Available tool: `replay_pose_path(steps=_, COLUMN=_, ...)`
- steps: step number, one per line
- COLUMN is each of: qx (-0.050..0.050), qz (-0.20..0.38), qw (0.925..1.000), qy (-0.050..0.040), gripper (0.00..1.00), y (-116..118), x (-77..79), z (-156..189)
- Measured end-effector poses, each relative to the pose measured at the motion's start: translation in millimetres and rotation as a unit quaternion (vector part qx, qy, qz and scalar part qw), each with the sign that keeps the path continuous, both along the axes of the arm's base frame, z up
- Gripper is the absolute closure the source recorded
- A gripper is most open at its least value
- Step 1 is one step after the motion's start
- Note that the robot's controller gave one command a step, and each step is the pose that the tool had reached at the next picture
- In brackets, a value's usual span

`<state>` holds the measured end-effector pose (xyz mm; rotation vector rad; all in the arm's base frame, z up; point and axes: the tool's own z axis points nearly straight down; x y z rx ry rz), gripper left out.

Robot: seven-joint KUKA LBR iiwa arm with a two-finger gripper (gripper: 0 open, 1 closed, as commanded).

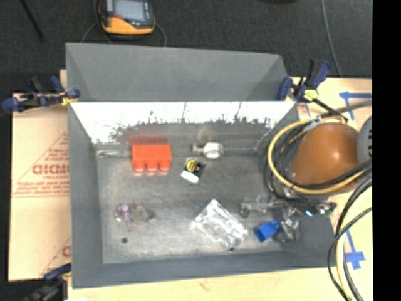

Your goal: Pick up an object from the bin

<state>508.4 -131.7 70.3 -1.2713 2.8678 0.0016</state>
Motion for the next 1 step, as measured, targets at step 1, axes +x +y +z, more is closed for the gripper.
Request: replay_pose_path(steps=1, qx=-0.001, qz=0.001, qw=1.0, qy=-0.0009, gripper=1.0, y=0.2, x=-0.5, z=0.9)
